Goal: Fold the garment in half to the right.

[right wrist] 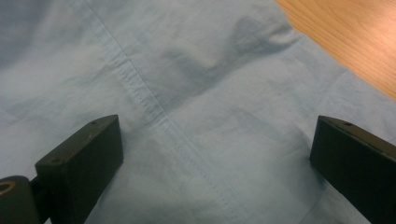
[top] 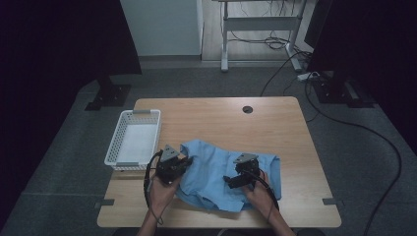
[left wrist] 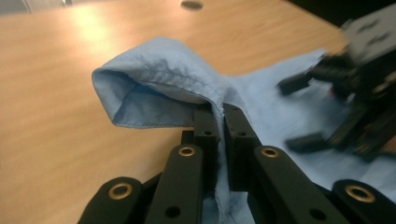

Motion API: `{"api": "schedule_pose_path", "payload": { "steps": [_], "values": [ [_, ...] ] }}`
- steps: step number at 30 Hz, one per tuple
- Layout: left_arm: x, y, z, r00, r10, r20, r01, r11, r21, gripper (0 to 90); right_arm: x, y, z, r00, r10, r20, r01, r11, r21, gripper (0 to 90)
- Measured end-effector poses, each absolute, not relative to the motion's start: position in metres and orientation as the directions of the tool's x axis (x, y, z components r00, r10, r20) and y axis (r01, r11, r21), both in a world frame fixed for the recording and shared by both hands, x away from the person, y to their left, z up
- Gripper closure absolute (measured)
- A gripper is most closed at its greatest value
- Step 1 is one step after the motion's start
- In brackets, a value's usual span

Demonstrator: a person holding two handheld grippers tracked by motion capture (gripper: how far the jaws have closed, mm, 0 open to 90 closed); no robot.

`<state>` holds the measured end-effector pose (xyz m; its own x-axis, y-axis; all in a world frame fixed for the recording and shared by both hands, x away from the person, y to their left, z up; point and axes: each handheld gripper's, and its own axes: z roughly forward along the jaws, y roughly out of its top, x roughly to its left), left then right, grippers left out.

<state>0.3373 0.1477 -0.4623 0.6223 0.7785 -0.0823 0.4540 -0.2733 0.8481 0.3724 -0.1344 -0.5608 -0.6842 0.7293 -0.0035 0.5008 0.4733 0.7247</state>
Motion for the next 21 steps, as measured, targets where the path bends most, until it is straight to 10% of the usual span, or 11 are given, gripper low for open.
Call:
{"api": "schedule_pose_path", "payload": {
  "steps": [21],
  "values": [
    [0.339, 0.074, -0.419, 0.733, 0.68, -0.003, 0.344, -0.367, 0.864, 85.6, 0.381, -0.082, -0.56, -0.724, 0.689, -0.003, 0.473, 0.5, 0.726, 3.3]
  ]
}}
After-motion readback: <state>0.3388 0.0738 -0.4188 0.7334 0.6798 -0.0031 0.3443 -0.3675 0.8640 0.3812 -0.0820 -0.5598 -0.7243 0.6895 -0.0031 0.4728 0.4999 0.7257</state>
